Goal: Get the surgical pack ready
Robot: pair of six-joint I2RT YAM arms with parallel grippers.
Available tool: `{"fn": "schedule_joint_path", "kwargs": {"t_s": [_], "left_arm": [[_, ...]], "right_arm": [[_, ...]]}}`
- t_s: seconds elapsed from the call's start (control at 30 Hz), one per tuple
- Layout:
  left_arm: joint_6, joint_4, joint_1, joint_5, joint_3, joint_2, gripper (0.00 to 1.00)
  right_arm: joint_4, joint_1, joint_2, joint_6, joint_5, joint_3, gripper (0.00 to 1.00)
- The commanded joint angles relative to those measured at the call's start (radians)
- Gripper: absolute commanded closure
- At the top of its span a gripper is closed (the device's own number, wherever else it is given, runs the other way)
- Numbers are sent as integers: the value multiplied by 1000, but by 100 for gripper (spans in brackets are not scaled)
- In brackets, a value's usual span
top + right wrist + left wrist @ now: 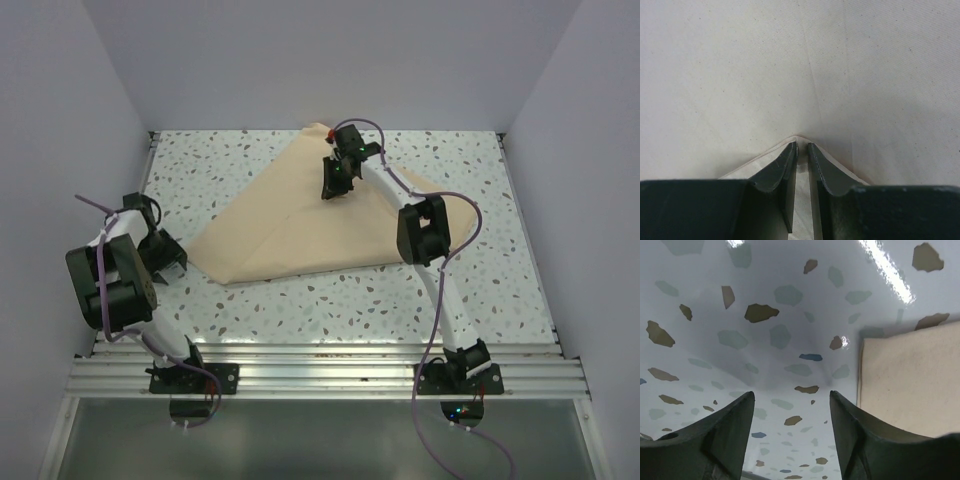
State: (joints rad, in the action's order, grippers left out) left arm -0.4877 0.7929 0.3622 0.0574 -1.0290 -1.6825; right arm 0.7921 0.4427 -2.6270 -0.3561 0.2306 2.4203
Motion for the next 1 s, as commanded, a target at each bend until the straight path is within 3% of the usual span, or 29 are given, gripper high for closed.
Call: {"fn": "schedule_joint_path", "kwargs": {"t_s": [0.0,0.17,0.3,0.8,0.97], "left_arm": [[40,-69,15,18,-45,-14,33],[40,-135,15,-104,-28,44,32],[38,-227,15,-220,35,115,36],[218,-317,14,-214,-22,-25,39],[302,-369,14,-249,10,-45,33]], "right_arm": [[125,16,-102,32,-37,-12,80],[128,17,-111,39,-36,-1,80],[131,16,-114,49,-40,-1,80],[131,17,-125,59,-31,13,80],[131,16,-125,62,-28,13,80]]}}
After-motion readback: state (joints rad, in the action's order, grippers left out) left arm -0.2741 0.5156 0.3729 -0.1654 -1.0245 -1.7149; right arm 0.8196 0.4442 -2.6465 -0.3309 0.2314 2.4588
